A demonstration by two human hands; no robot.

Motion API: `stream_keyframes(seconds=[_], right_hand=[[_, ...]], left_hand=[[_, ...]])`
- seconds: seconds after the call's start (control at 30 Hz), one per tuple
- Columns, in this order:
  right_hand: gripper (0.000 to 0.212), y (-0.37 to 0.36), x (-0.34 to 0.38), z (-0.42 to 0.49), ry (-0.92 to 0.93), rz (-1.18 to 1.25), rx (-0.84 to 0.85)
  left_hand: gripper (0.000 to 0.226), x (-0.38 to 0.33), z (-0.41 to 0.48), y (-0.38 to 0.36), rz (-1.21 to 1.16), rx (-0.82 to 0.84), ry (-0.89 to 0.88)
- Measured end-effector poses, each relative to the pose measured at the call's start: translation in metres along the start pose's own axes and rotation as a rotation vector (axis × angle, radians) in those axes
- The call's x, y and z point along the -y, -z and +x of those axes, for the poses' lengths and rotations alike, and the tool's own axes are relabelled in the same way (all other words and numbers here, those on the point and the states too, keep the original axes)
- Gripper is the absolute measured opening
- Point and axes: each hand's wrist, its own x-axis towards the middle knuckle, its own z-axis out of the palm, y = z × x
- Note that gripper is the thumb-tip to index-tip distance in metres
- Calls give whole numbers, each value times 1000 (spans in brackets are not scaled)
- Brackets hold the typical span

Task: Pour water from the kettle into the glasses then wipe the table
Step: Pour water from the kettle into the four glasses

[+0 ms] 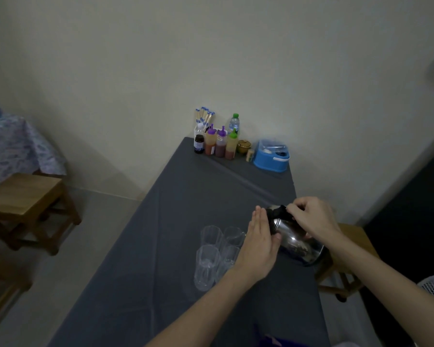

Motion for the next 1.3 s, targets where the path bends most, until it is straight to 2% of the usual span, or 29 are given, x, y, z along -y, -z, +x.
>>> stream_keyframes(seconds=[0.77, 1.3], right_hand=[[24, 4, 14, -3, 68, -84, -10], [29, -11, -13, -15, 8, 11, -61]], left_hand=[[66, -2, -4, 3, -47, -45, 2], [65, 8, -3, 5, 93, 86, -62]])
